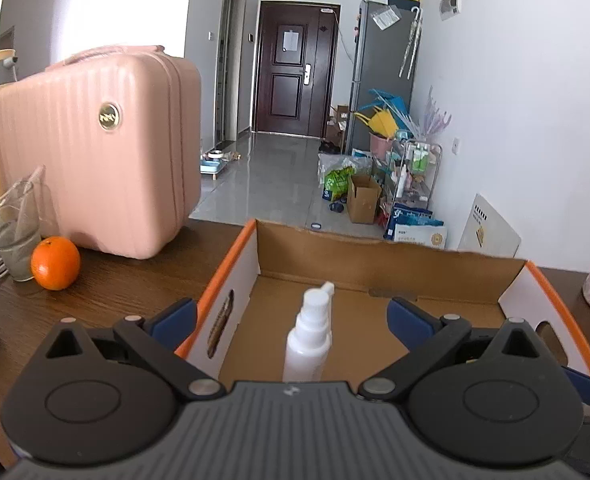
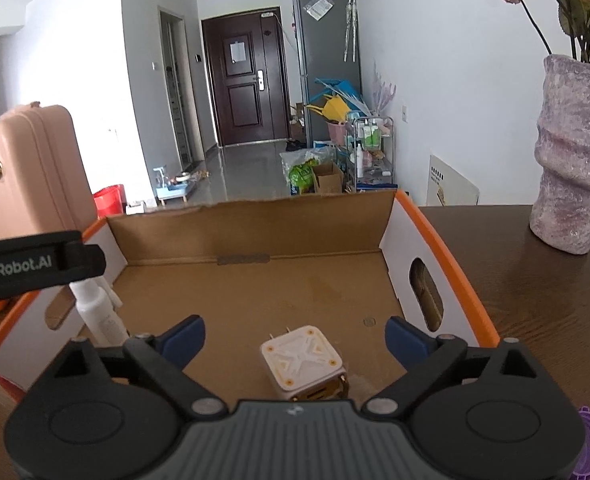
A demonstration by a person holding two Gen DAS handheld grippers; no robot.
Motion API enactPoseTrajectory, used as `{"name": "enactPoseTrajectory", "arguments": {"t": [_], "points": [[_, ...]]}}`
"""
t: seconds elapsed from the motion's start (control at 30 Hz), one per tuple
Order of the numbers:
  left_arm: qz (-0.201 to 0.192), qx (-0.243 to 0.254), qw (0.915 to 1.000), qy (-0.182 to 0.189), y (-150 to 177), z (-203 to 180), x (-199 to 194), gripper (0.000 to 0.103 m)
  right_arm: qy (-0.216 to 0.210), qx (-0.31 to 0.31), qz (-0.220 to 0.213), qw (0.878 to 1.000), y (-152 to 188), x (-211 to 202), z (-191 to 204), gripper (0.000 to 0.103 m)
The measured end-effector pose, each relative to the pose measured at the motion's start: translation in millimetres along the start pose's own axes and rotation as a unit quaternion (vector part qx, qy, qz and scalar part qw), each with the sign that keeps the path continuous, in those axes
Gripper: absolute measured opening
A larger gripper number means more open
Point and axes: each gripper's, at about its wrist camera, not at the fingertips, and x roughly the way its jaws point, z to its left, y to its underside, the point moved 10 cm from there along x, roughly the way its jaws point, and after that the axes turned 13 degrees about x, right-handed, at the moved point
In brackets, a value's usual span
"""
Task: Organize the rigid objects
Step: 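Open both tools to drop the spray bottle and plug cube into the box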
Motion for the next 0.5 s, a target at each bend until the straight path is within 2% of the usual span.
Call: {"name": "enactPoseTrajectory", "arguments": {"t": [0.17,0.5], "points": [[-0.017,0.011,0.9997,-0.014,-10,12,-19,0.103,-0.012,-0.003,-0.015,1.000,-9,-16,6,0.103],[-0.048,0.007,0.9988,0.000,-14,31,-79,0.103,-0.027,-0.025,-0.060,0.998,-20,-79,17,0.103]]}}
